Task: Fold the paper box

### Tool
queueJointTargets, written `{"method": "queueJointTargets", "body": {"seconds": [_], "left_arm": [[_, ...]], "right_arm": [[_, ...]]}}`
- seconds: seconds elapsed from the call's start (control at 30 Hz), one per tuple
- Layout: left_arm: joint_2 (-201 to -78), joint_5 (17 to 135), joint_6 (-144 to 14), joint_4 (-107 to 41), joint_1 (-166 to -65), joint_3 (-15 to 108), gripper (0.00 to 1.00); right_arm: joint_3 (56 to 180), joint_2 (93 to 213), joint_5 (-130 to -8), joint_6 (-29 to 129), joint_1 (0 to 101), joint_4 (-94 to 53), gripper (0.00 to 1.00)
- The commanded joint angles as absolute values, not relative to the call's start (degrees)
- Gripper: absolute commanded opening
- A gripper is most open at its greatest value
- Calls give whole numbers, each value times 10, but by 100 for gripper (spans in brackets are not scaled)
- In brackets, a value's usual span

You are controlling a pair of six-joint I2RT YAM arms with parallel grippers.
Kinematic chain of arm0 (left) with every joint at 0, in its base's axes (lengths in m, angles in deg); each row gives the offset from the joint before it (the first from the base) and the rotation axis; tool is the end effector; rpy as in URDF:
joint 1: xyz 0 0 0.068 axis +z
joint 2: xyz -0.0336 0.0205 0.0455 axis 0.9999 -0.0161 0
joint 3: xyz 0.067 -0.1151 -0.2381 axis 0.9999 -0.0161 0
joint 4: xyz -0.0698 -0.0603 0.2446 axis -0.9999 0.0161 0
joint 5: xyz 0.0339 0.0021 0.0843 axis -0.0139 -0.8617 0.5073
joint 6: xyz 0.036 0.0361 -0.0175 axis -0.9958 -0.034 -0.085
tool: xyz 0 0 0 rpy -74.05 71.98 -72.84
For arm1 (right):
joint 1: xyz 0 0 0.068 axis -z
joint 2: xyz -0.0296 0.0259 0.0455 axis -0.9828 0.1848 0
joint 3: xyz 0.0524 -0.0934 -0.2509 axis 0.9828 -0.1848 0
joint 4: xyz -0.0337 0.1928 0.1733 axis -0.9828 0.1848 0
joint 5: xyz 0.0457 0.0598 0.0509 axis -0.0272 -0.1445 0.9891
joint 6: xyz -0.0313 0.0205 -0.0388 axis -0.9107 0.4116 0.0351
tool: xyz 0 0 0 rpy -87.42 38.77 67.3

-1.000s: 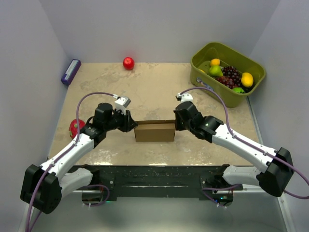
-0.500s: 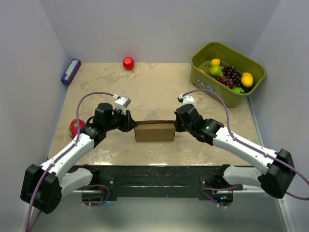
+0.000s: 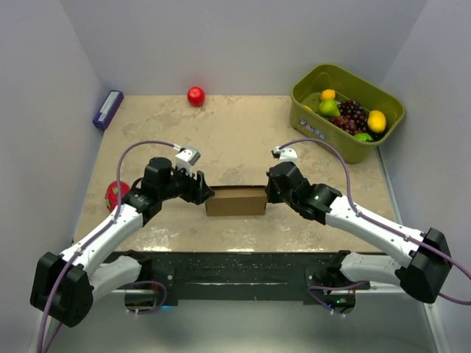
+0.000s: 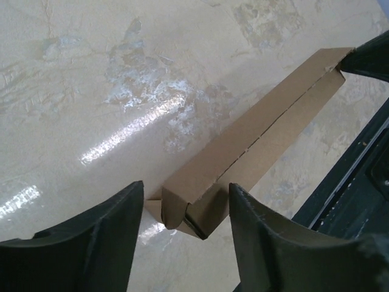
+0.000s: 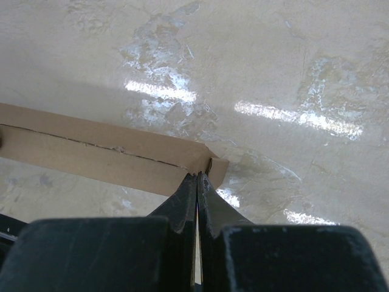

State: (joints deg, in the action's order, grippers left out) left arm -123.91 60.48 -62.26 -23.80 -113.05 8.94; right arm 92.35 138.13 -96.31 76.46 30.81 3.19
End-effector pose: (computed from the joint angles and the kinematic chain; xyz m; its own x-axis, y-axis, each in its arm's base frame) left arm 0.1991 -0.1042 0.2375 -0.6361 0.0322 -0.7709 0.5442 0.7270 -0.4187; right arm 0.1729 0.1772 0.2749 -0.6513 0.0449 -0.7575 -0.2053 0.9506 0.2329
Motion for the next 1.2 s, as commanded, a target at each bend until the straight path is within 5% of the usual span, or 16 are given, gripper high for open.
{"method": "queueJointTargets", "body": {"seconds": [0.0, 0.2, 0.93, 1.07, 1.17], "left_arm": [[-1204, 622, -650, -236, -1134, 107, 69], [-1170, 673, -661, -203, -1134, 116, 74], [-1176, 693, -615, -198, -1163, 110, 33], [-1180, 723, -616, -184, -1176, 116, 33], [-1178, 758, -616, -173, -1184, 115, 44]], "right_arm": [[914, 1389, -967, 779, 300, 62, 0], [916, 1393, -968, 778, 300, 65, 0], [928, 1405, -987, 786, 279, 70, 0], [927, 1406, -991, 789, 276, 71, 0], [927, 1404, -996, 792, 272, 72, 0]]}}
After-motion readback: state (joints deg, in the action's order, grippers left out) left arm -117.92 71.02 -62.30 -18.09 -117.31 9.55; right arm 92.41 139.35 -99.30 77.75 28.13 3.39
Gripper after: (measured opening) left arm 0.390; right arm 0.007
